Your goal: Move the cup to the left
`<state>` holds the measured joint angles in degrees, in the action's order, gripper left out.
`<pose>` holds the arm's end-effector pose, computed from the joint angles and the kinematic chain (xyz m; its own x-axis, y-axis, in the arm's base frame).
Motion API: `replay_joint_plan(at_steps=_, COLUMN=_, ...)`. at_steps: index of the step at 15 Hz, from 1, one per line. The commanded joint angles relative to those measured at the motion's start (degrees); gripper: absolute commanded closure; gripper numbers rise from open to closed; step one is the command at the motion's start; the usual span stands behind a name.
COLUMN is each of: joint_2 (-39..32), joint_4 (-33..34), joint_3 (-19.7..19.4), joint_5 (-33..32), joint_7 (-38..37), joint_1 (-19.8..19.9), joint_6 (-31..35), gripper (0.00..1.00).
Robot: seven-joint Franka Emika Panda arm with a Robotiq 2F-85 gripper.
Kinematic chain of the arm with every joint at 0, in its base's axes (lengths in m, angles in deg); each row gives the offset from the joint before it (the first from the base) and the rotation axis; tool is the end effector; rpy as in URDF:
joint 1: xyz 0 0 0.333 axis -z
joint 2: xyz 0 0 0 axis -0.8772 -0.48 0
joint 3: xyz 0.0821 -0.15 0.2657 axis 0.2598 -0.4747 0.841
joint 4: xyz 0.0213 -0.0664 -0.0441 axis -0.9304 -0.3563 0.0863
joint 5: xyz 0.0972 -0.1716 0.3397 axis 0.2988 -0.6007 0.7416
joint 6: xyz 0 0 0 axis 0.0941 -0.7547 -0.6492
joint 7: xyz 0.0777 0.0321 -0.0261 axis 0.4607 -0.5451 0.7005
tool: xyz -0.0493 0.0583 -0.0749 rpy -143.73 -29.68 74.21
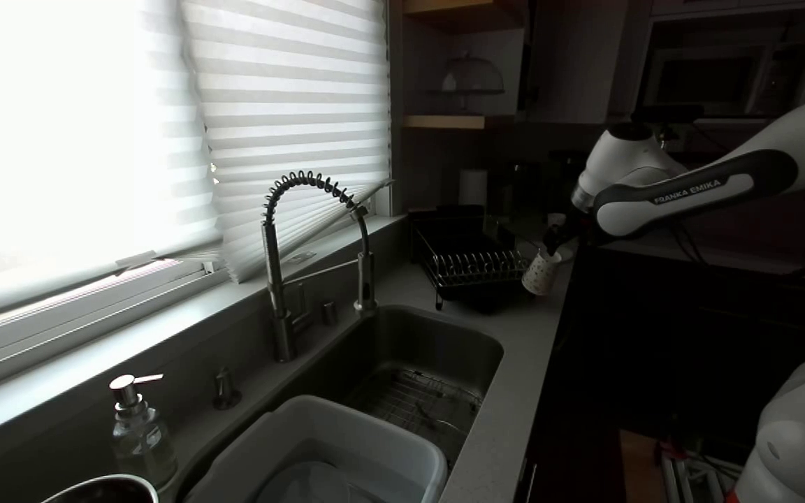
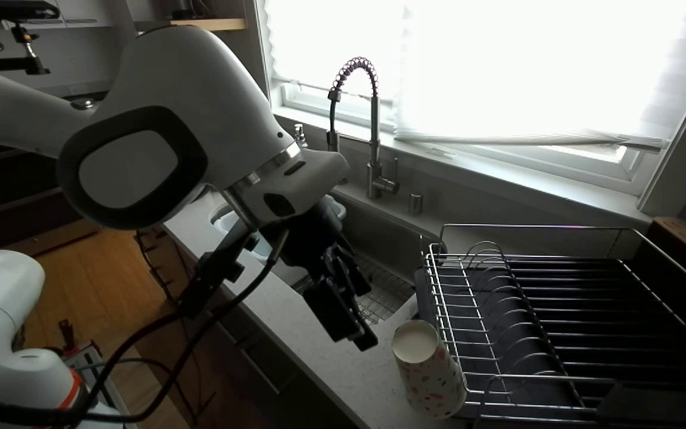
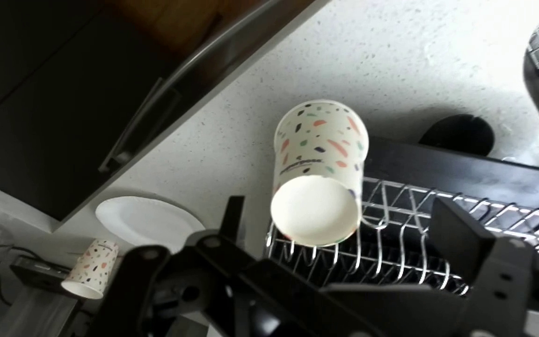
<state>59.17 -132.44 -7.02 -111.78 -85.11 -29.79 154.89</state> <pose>0.2981 -0.3333 0.5027 0.6451 -0.5742 0.5041 -0.7302 -0.6575 0.1856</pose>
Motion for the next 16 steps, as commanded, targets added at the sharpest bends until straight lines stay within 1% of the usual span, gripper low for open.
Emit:
replay_joint_plan(at_steps=1, joint_2=-1.1, joint_4=0.8, joint_3=0.8, joint_5=0.5, joint_7=0.6, joint_1=2.1, joint_6=0.7, gripper=0.00)
replay_joint_plan(at_steps=3, joint_2=-2.2, joint_4=1.7, joint_3=0.8, joint_5=0.3, joint_7=0.6, joint_1=3.0, joint_6=1.2, gripper=0.00)
replay_joint_plan(at_steps=6, joint_2=-2.5, joint_4=2.0, joint_3=0.8, joint_5=0.3, joint_7=0.5, joint_1=3.0, joint_6=1.2, gripper=0.00)
replay_joint_plan(at_steps=7, joint_2=-2.9, joint_4=2.2, joint_3=-0.4, joint_5=3.7, joint_7=2.1, joint_1=1.4, joint_6=0.1, gripper=0.00)
replay_joint_plan(at_steps=8, joint_2=-3.2, joint_4=2.1, joint_3=-0.6, joint_5=4.3, joint_7=2.3, joint_1=1.4, joint_6=1.0, gripper=0.00)
replay_joint_plan(at_steps=10, joint_2=-4.1, joint_4=2.5, joint_3=-1.5, joint_5=7.7, joint_7=3.7, joint_1=0.7, joint_6=0.9, gripper=0.00)
replay_joint_plan(at_steps=12, joint_2=-4.7, joint_4=2.4, joint_3=-1.6, joint_5=8.6, joint_7=4.5, joint_1=1.2, joint_6=1.4, gripper=0.00)
replay_joint_plan(at_steps=14, joint_2=-5.4, joint_4=2.6, joint_3=-1.8, joint_5=8.4, joint_7=5.2, joint_1=1.5, joint_6=2.4, gripper=0.00)
replay_joint_plan(at_steps=15, joint_2=-5.9, joint_4=2.6, joint_3=-1.7, joint_5=7.3, joint_7=5.2, joint_1=2.1, joint_6=3.6, gripper=0.00)
replay_joint_plan(at_steps=16, joint_2=-6.2, joint_4=2.4, joint_3=-2.1, joint_5=7.7, joint_7=5.8, joint_1=1.9, joint_6=4.5, gripper=0.00)
